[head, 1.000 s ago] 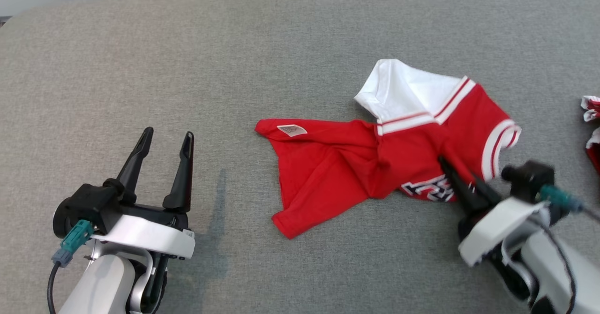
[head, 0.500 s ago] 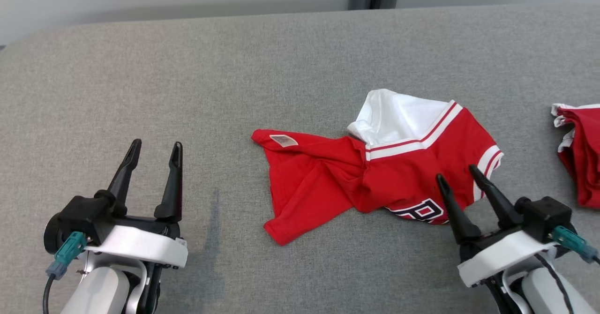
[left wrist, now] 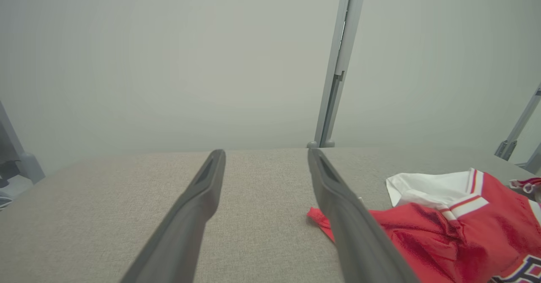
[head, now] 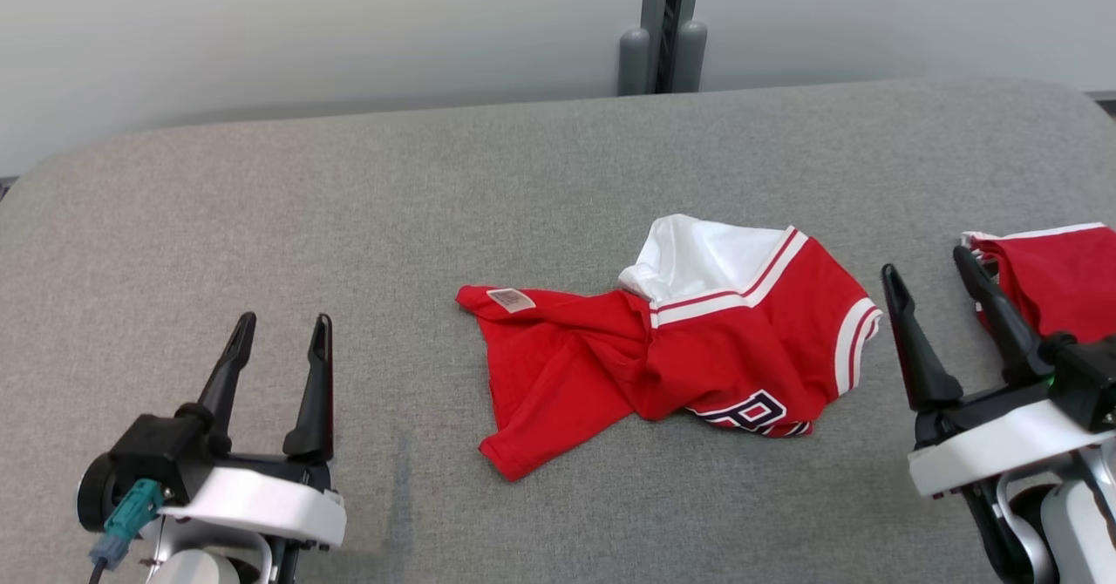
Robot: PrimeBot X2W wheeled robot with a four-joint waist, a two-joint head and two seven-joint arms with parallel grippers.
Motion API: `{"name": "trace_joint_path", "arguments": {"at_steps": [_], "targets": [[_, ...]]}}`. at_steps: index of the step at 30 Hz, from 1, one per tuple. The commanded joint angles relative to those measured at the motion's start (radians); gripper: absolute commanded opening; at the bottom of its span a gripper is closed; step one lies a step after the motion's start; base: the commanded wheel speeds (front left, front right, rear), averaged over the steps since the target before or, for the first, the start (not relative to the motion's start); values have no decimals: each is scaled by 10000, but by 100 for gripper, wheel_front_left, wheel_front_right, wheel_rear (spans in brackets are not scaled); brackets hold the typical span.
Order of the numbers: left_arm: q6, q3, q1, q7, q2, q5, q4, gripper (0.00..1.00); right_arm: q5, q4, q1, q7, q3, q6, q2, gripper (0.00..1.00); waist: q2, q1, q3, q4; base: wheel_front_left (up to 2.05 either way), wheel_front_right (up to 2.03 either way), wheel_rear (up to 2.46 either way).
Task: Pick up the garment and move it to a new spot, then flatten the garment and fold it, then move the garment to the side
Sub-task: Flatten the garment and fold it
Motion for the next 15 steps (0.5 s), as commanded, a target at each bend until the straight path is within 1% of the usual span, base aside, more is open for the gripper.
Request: {"name": "trace_joint_path", "arguments": {"at_steps": [1,9,15], "targets": [[118,-23,216,66,75,32,-124,100,-64,-197,262,221,-65,-4,59,100,-1,0,-241,-69,0,0,0],[282,-58,536,236,165,30,-422,100,-136,-597,651,593,-156,-4,266,100,-1,0,-390,-66,0,0,0],[360,-107,485,300,206,65,-607,100,-116,-758,736,735,-268,-4,355,100,-1,0,-313,-36,0,0,0]]}}
